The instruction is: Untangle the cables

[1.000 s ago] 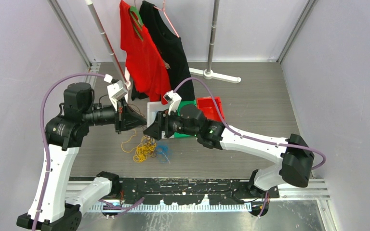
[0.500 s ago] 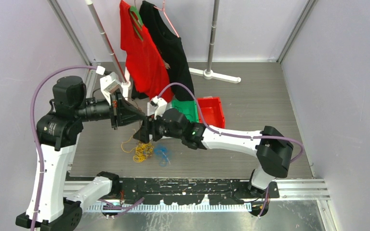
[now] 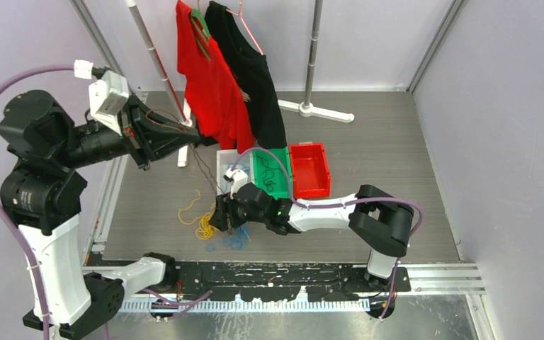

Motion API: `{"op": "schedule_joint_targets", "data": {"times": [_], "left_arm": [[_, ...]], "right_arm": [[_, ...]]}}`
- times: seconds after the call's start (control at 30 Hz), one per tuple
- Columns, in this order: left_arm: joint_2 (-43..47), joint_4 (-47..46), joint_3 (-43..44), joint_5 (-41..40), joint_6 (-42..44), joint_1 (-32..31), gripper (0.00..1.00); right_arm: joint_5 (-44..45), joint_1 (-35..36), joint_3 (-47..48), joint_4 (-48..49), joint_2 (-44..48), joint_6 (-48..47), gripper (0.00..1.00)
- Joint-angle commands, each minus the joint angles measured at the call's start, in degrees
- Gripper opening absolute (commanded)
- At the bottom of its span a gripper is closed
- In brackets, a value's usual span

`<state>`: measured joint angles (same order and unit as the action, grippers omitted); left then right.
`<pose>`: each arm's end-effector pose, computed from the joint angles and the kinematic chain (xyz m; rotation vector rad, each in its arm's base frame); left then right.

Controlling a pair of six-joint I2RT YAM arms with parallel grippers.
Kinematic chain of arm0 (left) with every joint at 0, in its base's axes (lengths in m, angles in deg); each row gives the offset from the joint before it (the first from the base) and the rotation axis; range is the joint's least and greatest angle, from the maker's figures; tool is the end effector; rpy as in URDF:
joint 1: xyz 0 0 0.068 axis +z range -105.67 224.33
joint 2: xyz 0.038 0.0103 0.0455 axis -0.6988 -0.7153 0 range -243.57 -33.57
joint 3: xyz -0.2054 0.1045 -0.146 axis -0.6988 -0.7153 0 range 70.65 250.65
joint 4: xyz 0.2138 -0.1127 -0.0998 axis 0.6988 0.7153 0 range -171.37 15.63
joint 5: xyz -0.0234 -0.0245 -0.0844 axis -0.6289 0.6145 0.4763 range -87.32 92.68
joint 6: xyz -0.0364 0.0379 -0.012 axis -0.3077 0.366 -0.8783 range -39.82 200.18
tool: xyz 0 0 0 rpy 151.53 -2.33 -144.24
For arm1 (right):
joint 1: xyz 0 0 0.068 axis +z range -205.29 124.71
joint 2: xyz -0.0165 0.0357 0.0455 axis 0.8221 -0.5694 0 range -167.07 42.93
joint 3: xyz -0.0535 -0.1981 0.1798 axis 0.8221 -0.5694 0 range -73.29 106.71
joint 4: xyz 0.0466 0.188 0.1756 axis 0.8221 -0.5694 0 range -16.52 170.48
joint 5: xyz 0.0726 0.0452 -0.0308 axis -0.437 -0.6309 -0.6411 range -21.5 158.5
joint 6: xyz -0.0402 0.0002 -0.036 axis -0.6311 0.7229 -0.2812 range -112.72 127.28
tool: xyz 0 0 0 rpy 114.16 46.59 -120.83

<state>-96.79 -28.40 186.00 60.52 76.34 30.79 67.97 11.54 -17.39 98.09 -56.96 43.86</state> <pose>0.0872 -0.0520 0.5782 0.9234 1.3993 -1.0234 0.1499 0.3507 0.1979 -0.5881 2.1509 1.0917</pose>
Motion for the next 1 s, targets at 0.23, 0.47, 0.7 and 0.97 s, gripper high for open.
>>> {"op": "schedule_joint_targets", "data": {"times": [0.23, 0.47, 0.7, 0.97], "left_arm": [[-3.35, -12.39, 14.13, -16.29, 3.05, -0.17, 0.00], [-4.37, -13.67, 15.46, -17.15, 3.69, -0.10, 0.00], [-1.38, -12.80, 5.56, -13.10, 2.27, -0.09, 0.00], [1.29, -12.77, -9.36, -11.19, 0.76, -0.16, 0.00]], "right_arm": [[2.57, 0.50, -6.19, 7.84, -0.12, 2.00, 0.57], [3.44, 0.54, -8.55, 8.48, 2.40, 2.20, 0.60], [8.19, 0.41, -5.64, -0.94, 14.74, -3.22, 0.72], [12.82, -0.16, -3.05, -11.99, 26.22, -7.63, 0.89]]}}
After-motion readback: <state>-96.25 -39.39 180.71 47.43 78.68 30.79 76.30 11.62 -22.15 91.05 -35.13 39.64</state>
